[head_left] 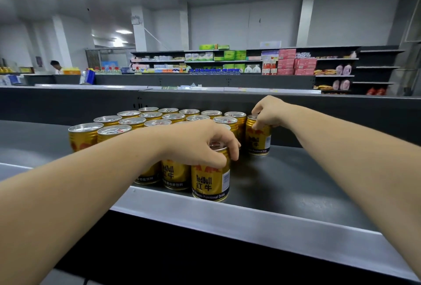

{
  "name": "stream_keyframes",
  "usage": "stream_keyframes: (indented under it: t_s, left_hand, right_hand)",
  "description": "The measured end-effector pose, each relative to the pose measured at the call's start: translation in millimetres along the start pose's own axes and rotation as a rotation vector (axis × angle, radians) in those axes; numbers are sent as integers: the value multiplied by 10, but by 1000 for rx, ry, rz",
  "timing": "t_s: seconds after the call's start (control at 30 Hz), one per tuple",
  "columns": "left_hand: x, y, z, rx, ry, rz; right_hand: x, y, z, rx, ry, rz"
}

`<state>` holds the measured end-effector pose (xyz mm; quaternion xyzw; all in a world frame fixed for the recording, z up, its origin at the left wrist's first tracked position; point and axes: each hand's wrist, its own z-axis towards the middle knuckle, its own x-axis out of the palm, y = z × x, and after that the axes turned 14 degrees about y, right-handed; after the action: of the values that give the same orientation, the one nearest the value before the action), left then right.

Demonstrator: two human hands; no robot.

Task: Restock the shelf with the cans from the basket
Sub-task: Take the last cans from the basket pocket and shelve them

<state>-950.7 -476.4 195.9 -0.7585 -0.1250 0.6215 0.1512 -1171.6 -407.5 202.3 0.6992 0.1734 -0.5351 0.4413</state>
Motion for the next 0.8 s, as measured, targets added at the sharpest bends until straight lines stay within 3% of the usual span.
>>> stream_keyframes:
  t_s: [0.43,0.67,0.8]
  left_hand:
    - [26,-23,-41,-1,-13,-16]
    - [16,-26,-71,23,-3,-49]
    - [-16,-52,-111,7,24,-39]
  right_hand:
    - [51,-114,130,-9,-89,25]
    - [96,-62,53,1,-138,-259]
    - [143,132,-255,-167,-154,-324]
